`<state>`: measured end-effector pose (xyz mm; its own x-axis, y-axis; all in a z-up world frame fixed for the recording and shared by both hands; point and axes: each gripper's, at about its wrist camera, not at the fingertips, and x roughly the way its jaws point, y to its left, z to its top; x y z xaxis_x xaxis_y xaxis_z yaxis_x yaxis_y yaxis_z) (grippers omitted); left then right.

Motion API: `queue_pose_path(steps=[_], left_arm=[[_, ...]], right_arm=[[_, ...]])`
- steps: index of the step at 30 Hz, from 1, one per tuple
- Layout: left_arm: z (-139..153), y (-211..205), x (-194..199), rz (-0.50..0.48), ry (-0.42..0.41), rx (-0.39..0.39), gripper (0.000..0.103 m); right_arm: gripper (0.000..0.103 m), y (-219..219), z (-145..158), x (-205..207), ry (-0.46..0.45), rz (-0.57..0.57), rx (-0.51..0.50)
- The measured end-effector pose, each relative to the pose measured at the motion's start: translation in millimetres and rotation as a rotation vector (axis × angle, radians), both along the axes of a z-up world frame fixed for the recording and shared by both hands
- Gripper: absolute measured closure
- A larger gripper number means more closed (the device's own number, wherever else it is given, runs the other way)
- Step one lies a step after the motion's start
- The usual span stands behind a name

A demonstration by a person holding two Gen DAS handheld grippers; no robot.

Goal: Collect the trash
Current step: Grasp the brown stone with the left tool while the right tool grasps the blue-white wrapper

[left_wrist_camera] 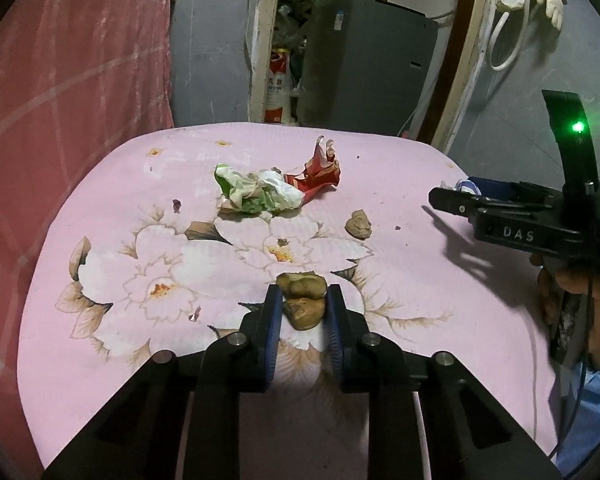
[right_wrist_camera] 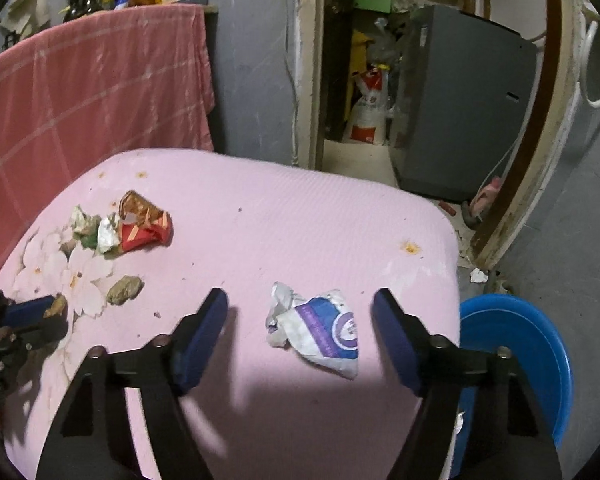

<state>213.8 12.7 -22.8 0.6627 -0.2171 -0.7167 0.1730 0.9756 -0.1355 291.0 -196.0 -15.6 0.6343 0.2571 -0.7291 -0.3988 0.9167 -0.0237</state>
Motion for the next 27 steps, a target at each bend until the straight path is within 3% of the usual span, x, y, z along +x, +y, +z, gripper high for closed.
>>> queue_pose_path(steps=[6,10,13,20,27], left_arm=[[0.1,0.0,-3.7,0.009,-0.001,-0.013,0.085],[1.4,-1.4,-7.0,0.012,-0.004,-0.011,0.085],[0.9,-0.7,-9.1,0.013,-0.006,-0.013,0.085],[3.9,-0.2,-18.1,0.001,-0.034,-0.019,0.085],[18.0,-4.1,-37.0,0.009,-0.145,-0.048,0.085]], right_arm=[[0.046,7.2,-8.1,-3.7,0.027,0.049,-0.043],[0.068,5.5,-9.9,-9.6,0.033,0.076,-0.039],[0.076,6.1,-11.1,-15.4,0.03,0.094,-0.037],[0.078,-2.9,-11.9,-37.0,0.004,0.122,-0.017],[0.078,-8.9,-9.3,-64.8,-0.07,0.127,0.063]])
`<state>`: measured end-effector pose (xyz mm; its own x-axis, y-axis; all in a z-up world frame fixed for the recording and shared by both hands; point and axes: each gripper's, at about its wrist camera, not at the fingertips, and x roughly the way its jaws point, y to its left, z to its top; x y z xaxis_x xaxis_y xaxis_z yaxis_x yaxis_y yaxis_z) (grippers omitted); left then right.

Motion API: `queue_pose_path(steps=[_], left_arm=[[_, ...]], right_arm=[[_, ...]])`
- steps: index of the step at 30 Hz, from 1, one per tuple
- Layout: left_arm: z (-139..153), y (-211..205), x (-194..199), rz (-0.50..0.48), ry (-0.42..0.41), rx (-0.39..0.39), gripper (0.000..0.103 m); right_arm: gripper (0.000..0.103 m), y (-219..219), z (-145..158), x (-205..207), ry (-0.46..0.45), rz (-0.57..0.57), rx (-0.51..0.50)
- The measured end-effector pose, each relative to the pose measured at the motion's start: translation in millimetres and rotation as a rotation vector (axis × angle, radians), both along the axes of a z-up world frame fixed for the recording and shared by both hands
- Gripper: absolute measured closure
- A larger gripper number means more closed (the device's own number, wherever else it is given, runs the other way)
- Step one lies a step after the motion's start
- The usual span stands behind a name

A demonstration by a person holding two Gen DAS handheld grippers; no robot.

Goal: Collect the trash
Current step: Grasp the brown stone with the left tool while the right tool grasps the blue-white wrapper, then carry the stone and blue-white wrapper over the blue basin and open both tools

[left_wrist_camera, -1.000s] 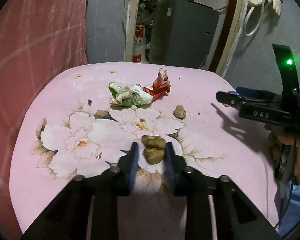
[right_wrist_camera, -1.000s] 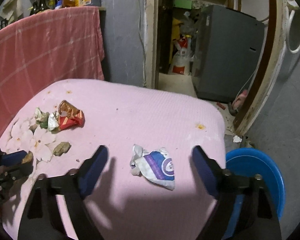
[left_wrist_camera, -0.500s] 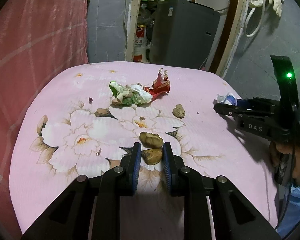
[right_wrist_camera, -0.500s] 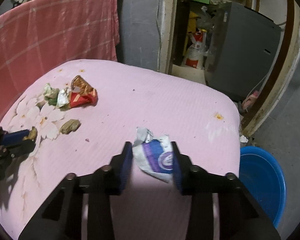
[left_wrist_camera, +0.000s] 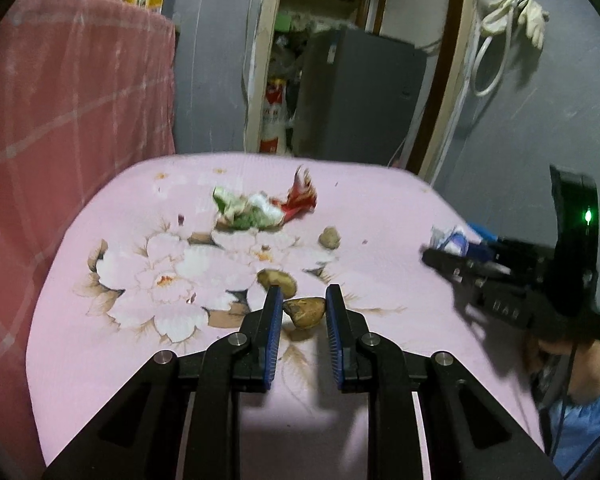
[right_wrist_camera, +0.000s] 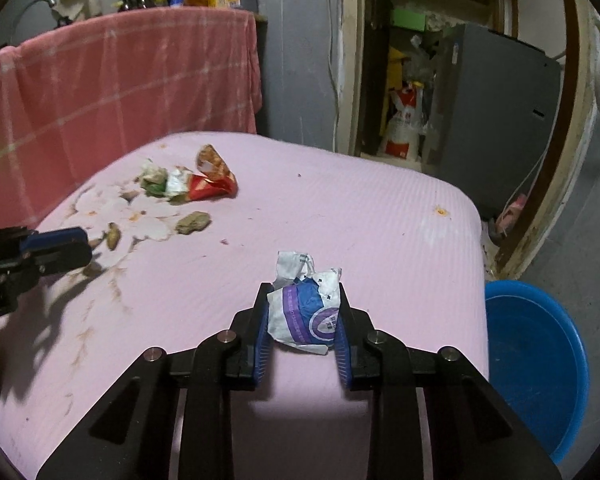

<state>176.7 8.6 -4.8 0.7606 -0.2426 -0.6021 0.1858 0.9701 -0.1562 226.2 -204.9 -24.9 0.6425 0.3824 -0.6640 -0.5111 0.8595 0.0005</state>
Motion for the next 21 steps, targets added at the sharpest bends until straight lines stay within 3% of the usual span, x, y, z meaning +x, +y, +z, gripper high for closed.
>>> queue_pose_path(steps=[8,13,21], left_arm=[[26.3,-6.4,-14.1,0.016,-0.152,-0.063,0.085],[48.2,-15.5,-15.9,0.026,-0.246,-0.123,0.085],[76.3,-52.5,-15.3,-0.019,-0.382,-0.139,0.085]], right_arm=[[0.078,-9.5,24.2,-36.1,-0.156,-0.03,0.119],[0.078,-25.0,51.3,-51.9,-0.299,-0.073,0.222],[0.078,-56.7,85.4,-71.7,-0.484,-0.193,0.293]])
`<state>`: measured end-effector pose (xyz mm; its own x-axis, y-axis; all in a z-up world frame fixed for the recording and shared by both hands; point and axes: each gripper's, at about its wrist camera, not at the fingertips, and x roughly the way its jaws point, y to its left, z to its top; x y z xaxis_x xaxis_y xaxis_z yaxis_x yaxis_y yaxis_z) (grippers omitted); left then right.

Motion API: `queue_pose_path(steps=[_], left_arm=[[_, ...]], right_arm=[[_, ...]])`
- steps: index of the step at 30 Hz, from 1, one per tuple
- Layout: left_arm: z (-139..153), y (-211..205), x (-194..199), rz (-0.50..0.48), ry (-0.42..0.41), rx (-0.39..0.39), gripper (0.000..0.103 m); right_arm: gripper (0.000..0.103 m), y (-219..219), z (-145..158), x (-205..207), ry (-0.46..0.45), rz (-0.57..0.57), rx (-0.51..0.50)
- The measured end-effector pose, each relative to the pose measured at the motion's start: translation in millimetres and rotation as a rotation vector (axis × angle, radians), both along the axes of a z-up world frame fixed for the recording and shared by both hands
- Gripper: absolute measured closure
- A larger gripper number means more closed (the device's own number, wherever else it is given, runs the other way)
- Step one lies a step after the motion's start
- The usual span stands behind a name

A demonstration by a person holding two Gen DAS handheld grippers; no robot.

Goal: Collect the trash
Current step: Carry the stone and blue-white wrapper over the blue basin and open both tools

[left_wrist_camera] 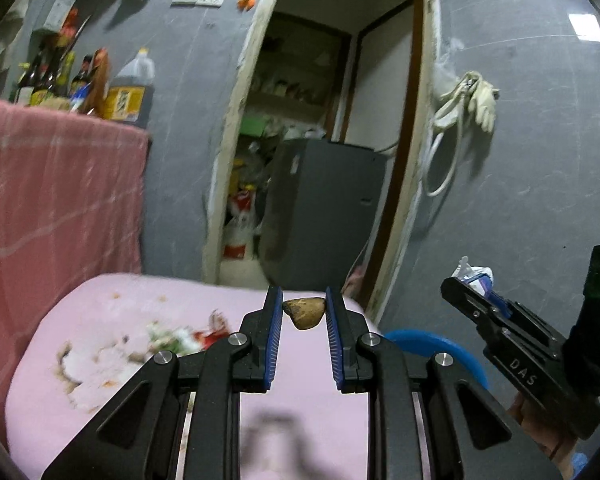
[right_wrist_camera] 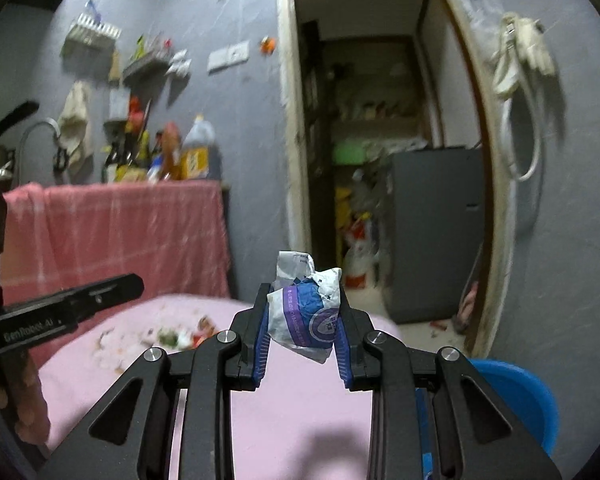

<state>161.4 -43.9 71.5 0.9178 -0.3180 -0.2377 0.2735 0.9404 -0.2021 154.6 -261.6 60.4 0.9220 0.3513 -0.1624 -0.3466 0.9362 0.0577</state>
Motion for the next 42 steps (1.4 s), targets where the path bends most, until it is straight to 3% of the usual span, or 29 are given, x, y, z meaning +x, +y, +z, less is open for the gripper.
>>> queue_pose_path(steps=[7,13,26,42], left_arm=[[6.5,-36.1,15.6,-0.061,-0.035,-0.002,0.085],[4.6,-66.3,31.7,-0.127,-0.014,-0.004,0.085],[-15.8,-136.3,74.9,-0.254,0.108,-0.004,0.085],[-62.3,-185.0,126.3,-0.337,0.393,-0.016,0.085]], right_arm=[[0.078,-33.1,6.8,-10.4,-0.095,-0.125,0.031],[0.078,-67.3,0.9,-5.5,-0.09,-0.222,0.056],[0.077,-121.4,-28.9,7.7,0.026,-0.336,0.074],[0.076,-171.7,-66.5,35.5,0.252,-0.399,0.146]])
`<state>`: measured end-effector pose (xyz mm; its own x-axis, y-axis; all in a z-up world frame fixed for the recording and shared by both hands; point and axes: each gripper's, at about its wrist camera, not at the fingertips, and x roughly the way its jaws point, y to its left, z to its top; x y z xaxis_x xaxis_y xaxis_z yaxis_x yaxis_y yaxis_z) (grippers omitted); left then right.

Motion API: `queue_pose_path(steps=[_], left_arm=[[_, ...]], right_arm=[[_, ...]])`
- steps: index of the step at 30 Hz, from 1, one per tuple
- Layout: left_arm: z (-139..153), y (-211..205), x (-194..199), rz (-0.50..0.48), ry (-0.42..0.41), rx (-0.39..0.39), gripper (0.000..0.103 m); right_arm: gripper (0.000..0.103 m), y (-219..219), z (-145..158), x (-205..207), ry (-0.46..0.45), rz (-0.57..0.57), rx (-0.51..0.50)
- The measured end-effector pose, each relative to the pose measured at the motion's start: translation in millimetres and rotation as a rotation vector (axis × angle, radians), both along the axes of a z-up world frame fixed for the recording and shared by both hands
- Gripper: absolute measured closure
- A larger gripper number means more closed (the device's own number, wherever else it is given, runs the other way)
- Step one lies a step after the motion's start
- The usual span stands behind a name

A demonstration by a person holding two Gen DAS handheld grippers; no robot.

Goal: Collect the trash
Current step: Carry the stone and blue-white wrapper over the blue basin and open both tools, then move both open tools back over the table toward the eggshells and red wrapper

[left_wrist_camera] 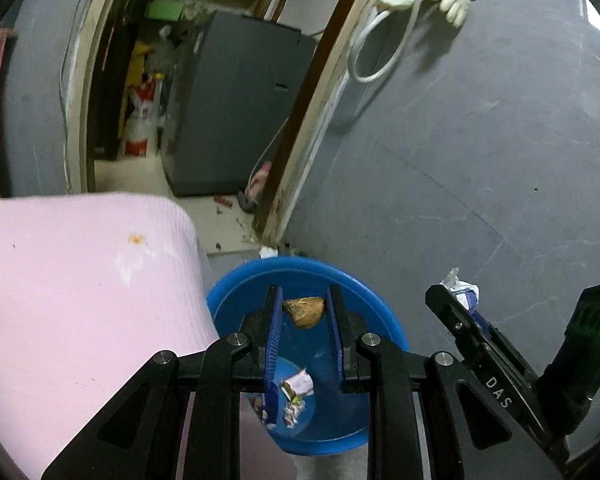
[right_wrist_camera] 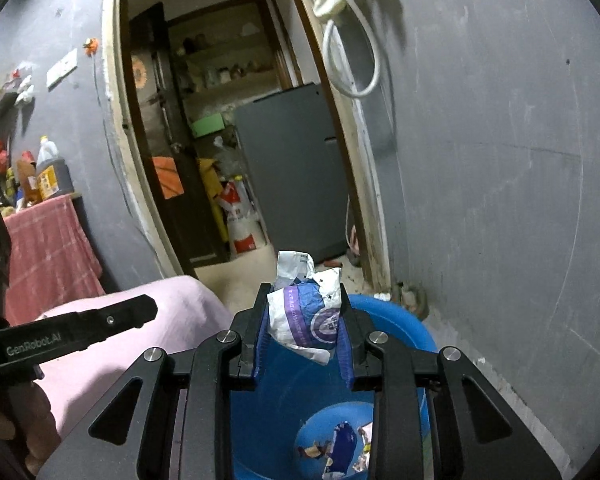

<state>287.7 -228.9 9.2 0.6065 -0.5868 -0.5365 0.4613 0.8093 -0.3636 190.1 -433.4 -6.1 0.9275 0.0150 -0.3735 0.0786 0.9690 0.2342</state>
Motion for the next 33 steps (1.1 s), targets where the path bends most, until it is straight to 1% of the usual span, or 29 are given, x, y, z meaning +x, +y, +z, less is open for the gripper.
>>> queue_pose_path(steps=[6,7,10,11,12,15,20,21,22,23,25,27,29,31,33], left_arm=[[-8.0,0.9,6.7,0.008,0.042,-0.007,0.085],[-9.0,0.7,6.9,0.007,0.05,-0.005,0.085],[-10.5,1.4,8.5,0.011,0.065,0.009,0.083],[-10.9,2.4,7.9,0.013,0.068,0.007,0.081],[-10.5,2.1,9.8,0.014,0.069,0.004,0.078],[-9.6,6.3,7.2,0.027,0.067,-0.005,0.068],[-5.2,15.5,3.7,0.046,0.06,-0.005,0.066],[-3.2,17.8,1.9,0.051,0.052,-0.002,0.062],[-1.1,19.8,0.0,0.059,0.041,0.002,0.058],[1.0,22.9,-3.5,0.067,0.027,0.004,0.056],[6.9,30.5,-7.7,0.083,-0.004,0.005,0.046],[12.8,39.3,-14.5,0.106,-0.039,0.007,0.039],[20.5,48.8,-19.8,0.131,-0.074,0.007,0.032],[28.0,58.5,-26.4,0.164,-0.114,0.006,0.02],[34.3,69.2,-33.6,0.202,-0.157,0.015,0.012]], right_arm=[[0.076,-3.4,-9.2,10.6,0.055,-0.002,0.037],[0.075,-3.7,-10.4,11.6,0.063,-0.003,0.042],[0.064,-5.1,-12.0,14.8,0.076,-0.004,0.053],[0.064,-5.1,-12.2,14.4,0.077,-0.005,0.055],[0.063,-4.7,-11.9,14.7,0.078,-0.005,0.054],[0.055,-5.0,-11.3,13.8,0.073,-0.013,0.05],[0.049,-6.3,-7.1,11.6,0.048,-0.027,0.06],[0.048,-5.8,-5.4,11.1,0.042,-0.028,0.059],[0.045,-5.1,-3.3,10.3,0.034,-0.03,0.054],[0.038,-4.0,-1.1,9.2,0.024,-0.032,0.05],[0.03,-1.9,3.0,5.8,0.002,-0.033,0.044],[0.027,-0.1,7.8,2.5,-0.021,-0.028,0.039],[0.021,4.7,14.6,-1.9,-0.05,-0.022,0.026],[0.018,8.8,20.3,-5.7,-0.08,-0.018,0.014],[0.015,13.4,26.1,-9.5,-0.113,-0.011,0.008]])
